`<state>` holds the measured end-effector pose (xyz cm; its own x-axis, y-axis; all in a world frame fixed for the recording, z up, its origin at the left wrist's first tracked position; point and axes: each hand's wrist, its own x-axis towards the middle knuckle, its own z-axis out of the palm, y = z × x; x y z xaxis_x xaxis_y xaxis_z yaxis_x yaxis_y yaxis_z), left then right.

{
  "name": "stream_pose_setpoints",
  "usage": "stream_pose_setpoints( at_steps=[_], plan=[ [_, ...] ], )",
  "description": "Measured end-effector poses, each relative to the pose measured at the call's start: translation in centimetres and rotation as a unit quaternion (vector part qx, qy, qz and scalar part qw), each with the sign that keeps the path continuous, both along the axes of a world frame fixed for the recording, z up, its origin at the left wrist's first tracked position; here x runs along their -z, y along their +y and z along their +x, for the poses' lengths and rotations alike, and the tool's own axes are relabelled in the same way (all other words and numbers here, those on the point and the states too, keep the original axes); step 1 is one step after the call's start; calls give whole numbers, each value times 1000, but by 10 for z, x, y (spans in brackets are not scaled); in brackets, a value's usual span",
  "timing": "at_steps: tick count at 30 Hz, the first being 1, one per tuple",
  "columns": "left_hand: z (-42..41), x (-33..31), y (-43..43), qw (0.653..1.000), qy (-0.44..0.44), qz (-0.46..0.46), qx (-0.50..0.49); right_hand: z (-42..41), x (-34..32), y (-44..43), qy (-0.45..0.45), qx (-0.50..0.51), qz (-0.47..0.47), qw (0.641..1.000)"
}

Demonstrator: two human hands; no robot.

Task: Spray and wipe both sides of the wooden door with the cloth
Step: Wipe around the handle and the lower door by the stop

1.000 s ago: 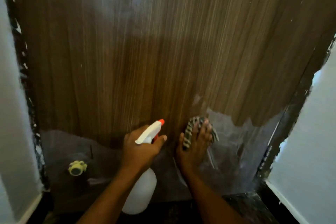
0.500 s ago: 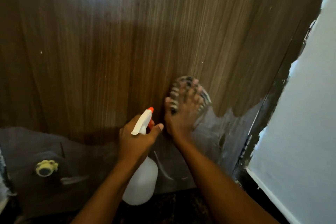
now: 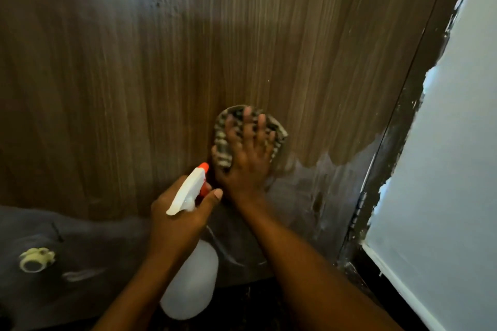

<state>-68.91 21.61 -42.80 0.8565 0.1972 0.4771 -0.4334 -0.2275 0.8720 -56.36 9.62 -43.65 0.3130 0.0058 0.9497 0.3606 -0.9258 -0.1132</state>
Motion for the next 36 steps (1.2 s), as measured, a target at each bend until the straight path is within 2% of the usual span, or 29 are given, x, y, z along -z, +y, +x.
stream_pose_setpoints(
  at_steps=[1, 3, 6, 7, 8, 10, 11, 14, 17, 18, 19, 20, 21, 23, 24, 25, 26, 27, 28, 29, 31, 32, 34, 36],
  plan=[
    [0, 0, 1, 1000, 4, 6, 5, 1, 10, 1, -2, -8, -37, 999],
    [1, 1, -3, 999, 22, 17, 22, -5, 47, -5, 47, -16, -75, 996],
    [-4, -1, -15, 998, 56, 8, 25, -17, 105, -41, 148, 19, -48, 988],
    [-7, -2, -21, 998, 55, 14, 22, -19, 112, -57, 169, 34, 11, 985],
    [-9, 0, -30, 998, 53, 31, 23, -21, 115, -72, 188, 50, 108, 975],
    [-18, 3, -47, 996, 70, 42, 24, -25, 106, -93, 215, 64, 305, 926],
    [-22, 4, -55, 995, 88, 41, 23, -27, 99, -100, 218, 57, 373, 900],
    [-25, 11, -69, 992, 92, 76, 45, -23, 88, -108, 205, 36, 494, 844],
    [-23, 8, -76, 988, 104, 46, 100, -4, 75, -124, 182, 39, 611, 770],
    [-21, 9, -78, 988, 103, 48, 100, -1, 66, -128, 174, 46, 630, 756],
    [-18, 10, -83, 989, 98, 55, 92, 0, 53, -129, 166, 48, 628, 759],
    [-16, 9, -87, 990, 97, 58, 80, -2, 39, -124, 157, 42, 604, 781],
    [-16, 7, -91, 991, 93, 56, 75, -5, 25, -114, 139, 31, 549, 824],
    [-9, 5, -102, 992, 84, 49, 81, -10, 14, -94, 97, 13, 368, 925],
    [-6, 5, -108, 992, 88, 45, 80, -10, 22, -87, 82, 24, 269, 959],
    [-4, 5, -114, 992, 94, 44, 73, -9, 38, -83, 71, 50, 180, 980],
    [-3, 4, -122, 992, 102, 46, 64, -7, 60, -90, 75, 78, 130, 986],
    [-3, 4, -130, 992, 108, 44, 56, -11, 83, -98, 87, 97, 135, 982],
    [-4, 2, -137, 991, 115, 43, 53, -15, 104, -108, 99, 106, 196, 970],
    [-6, 2, -144, 991, 119, 42, 52, -20, 118, -118, 125, 99, 294, 942],
    [-8, 2, -153, 988, 131, 45, 62, -17, 122, -142, 198, 52, 489, 848],
    [-7, 5, -158, 986, 142, 46, 71, -13, 117, -156, 216, 42, 552, 804],
    [-3, 11, -167, 982, 152, 52, 97, -5, 101, -179, 222, 45, 614, 756],
    [0, 15, -178, 981, 168, 15, 99, -1, 87, -186, 202, 40, 629, 750]
  ],
)
